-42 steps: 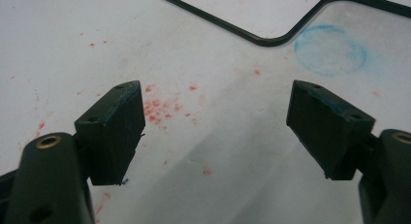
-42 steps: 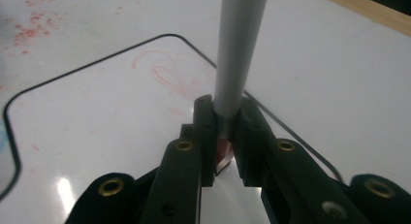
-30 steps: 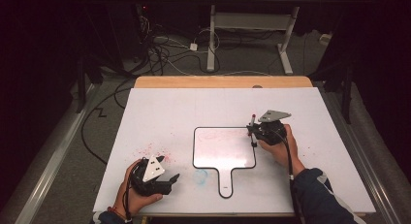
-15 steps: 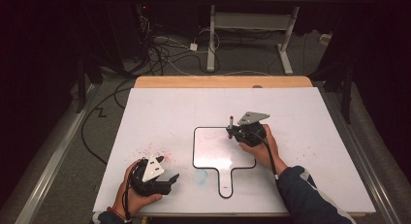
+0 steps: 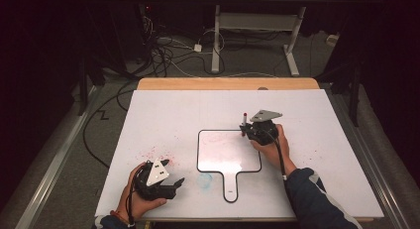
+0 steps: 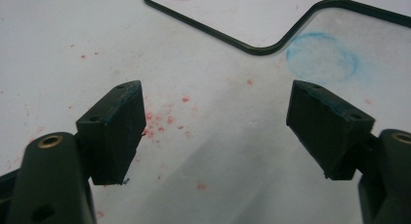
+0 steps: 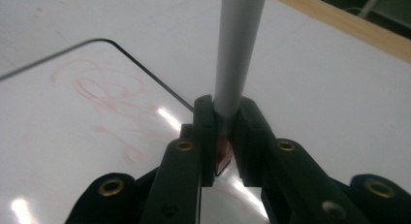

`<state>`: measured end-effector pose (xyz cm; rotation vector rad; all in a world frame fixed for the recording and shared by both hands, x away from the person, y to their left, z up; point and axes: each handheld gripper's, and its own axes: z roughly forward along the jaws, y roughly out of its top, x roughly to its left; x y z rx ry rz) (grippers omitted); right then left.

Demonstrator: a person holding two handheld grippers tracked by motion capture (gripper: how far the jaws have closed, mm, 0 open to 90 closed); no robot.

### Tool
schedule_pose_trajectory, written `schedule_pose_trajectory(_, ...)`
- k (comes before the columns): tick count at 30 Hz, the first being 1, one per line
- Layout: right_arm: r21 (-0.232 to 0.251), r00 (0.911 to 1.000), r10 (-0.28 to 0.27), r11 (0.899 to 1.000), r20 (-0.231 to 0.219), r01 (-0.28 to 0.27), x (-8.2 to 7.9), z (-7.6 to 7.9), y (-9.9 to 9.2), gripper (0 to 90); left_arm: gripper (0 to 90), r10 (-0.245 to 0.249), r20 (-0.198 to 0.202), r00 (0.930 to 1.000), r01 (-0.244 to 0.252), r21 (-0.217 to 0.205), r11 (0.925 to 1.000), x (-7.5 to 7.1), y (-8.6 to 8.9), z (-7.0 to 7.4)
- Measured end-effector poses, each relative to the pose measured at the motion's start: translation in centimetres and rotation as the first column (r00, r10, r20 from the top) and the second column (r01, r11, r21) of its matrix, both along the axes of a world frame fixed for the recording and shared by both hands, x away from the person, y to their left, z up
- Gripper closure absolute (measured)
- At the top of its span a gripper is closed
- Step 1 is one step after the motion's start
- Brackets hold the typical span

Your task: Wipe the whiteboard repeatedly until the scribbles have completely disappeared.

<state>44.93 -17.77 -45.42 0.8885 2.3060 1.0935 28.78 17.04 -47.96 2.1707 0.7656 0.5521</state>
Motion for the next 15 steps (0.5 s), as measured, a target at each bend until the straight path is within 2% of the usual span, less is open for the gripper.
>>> schedule_pose_trajectory(3,0.019,0.9993,0.035,0.999,-0.014,-0.035,0.1,-0.1,1.5,81.7,20.9,-0.007,-0.002,1.0000,0.007,0.002,1.0000,0.2,-0.3,0.0)
schedule_pose_trajectory(7,-0.002,0.9992,0.037,0.999,-0.013,-0.037,0.0,0.0,2.0,81.7,20.9,-0.018,0.006,0.9998,0.018,0.000,0.9998,0.1,-0.4,0.1)
schedule_pose_trajectory(10,-0.051,0.9997,-0.026,0.998,0.003,0.026,0.1,0.3,0.8,81.7,20.9,-0.015,0.003,0.9999,0.015,-0.006,0.9999,0.0,-0.1,0.1)
schedule_pose_trajectory(13,-0.060,0.9955,-0.095,0.994,-0.004,0.095,0.4,0.5,-0.9,81.7,20.9,-0.016,0.004,0.9999,0.016,-0.010,0.9998,-0.1,-0.2,0.1)
schedule_pose_trajectory(15,-0.047,0.9937,-0.112,0.993,-0.010,0.111,0.5,0.5,-1.4,81.7,20.9,-0.021,0.005,0.9998,0.021,-0.007,0.9998,-0.1,-0.2,0.2)
